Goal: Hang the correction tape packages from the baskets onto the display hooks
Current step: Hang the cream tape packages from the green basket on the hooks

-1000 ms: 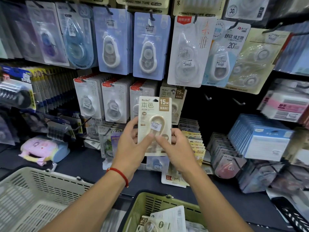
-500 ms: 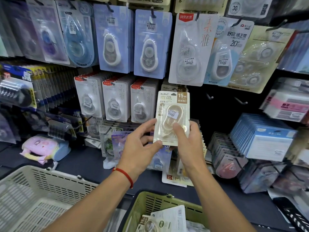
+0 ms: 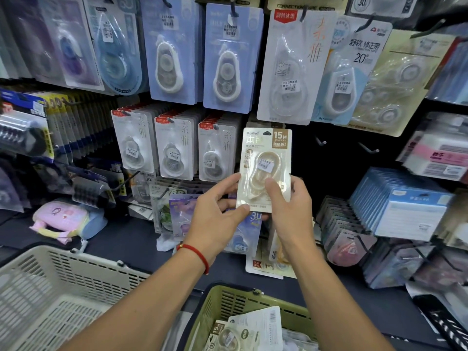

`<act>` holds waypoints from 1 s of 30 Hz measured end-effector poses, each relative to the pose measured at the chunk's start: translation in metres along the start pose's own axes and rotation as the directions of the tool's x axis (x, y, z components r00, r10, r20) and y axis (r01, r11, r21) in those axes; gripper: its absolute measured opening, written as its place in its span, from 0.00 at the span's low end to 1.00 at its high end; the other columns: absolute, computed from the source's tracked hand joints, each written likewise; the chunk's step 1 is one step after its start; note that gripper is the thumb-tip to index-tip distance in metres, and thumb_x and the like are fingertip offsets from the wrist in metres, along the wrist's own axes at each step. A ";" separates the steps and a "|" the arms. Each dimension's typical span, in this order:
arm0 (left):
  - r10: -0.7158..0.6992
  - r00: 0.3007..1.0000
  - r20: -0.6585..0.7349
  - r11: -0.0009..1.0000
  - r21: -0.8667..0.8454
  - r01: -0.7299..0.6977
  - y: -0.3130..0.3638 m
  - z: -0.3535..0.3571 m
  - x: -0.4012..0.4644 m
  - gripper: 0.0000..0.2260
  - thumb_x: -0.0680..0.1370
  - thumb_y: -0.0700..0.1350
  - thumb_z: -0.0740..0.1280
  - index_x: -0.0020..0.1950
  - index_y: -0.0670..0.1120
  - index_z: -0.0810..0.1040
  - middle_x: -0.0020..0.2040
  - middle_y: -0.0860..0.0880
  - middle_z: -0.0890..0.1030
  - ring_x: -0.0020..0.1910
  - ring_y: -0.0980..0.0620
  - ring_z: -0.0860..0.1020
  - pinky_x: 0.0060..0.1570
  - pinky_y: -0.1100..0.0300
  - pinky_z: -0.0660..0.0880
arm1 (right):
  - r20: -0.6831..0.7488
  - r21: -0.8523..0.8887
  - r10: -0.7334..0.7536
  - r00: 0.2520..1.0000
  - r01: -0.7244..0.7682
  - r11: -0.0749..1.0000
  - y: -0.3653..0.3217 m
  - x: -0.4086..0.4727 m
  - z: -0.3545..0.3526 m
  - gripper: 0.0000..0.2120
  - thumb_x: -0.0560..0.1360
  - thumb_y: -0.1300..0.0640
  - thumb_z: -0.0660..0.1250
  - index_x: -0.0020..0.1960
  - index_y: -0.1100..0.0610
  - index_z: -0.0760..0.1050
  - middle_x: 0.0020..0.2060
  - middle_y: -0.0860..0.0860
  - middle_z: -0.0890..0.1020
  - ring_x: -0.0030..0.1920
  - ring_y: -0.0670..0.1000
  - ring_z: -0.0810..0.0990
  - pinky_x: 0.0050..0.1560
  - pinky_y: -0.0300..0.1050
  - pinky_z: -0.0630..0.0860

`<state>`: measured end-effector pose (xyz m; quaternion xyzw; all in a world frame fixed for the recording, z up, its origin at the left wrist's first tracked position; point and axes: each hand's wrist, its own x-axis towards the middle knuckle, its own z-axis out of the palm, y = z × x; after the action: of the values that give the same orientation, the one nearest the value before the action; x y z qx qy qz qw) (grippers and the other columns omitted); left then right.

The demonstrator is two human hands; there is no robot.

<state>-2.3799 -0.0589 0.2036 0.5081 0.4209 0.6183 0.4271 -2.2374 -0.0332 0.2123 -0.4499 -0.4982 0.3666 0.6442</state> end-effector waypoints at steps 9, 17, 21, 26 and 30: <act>0.110 0.989 -0.096 0.913 0.402 -0.062 -0.005 -0.002 0.018 0.24 0.78 0.36 0.70 0.73 0.52 0.77 0.67 0.56 0.81 0.62 0.56 0.79 0.66 0.55 0.77 | -0.007 -0.557 -0.098 0.995 0.078 0.827 0.009 0.009 -0.011 0.29 0.81 0.40 0.68 0.76 0.53 0.67 0.63 0.46 0.79 0.59 0.40 0.78 0.56 0.37 0.74; 0.223 0.973 0.053 0.611 0.771 -0.182 -0.018 -0.020 0.056 0.34 0.76 0.35 0.69 0.82 0.48 0.67 0.86 0.51 0.53 0.84 0.50 0.54 0.78 0.62 0.54 | 0.549 -0.779 -0.350 0.759 0.616 0.113 0.026 0.050 0.009 0.24 0.78 0.55 0.68 0.74 0.54 0.72 0.78 0.55 0.67 0.77 0.57 0.66 0.70 0.58 0.70; 0.201 0.974 0.100 0.568 0.798 -0.200 -0.029 -0.023 0.062 0.37 0.75 0.34 0.70 0.83 0.47 0.62 0.87 0.51 0.44 0.85 0.49 0.50 0.79 0.53 0.60 | 0.553 -0.820 -0.232 0.800 0.572 0.016 0.030 0.076 0.012 0.26 0.77 0.57 0.68 0.74 0.54 0.72 0.82 0.55 0.60 0.81 0.59 0.59 0.72 0.58 0.69; 0.197 0.971 0.137 0.525 0.822 -0.222 -0.033 -0.023 0.059 0.36 0.77 0.35 0.70 0.83 0.47 0.61 0.86 0.52 0.41 0.85 0.49 0.51 0.72 0.51 0.70 | 0.559 -0.824 -0.214 0.801 0.566 -0.030 0.027 0.081 0.018 0.25 0.77 0.57 0.67 0.74 0.55 0.72 0.80 0.56 0.61 0.78 0.60 0.61 0.68 0.56 0.74; 0.177 0.972 0.157 0.512 0.829 -0.227 -0.035 -0.026 0.049 0.34 0.76 0.35 0.69 0.82 0.47 0.65 0.87 0.51 0.48 0.82 0.47 0.57 0.68 0.49 0.71 | 0.564 -0.808 -0.248 0.787 0.588 0.028 0.028 0.069 0.009 0.23 0.75 0.61 0.67 0.70 0.58 0.74 0.79 0.57 0.65 0.75 0.60 0.67 0.65 0.56 0.73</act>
<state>-2.4081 -0.0043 0.1801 0.7116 0.5926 0.3716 0.0661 -2.2303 0.0414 0.2081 -0.5258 -0.8025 -0.1865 0.2115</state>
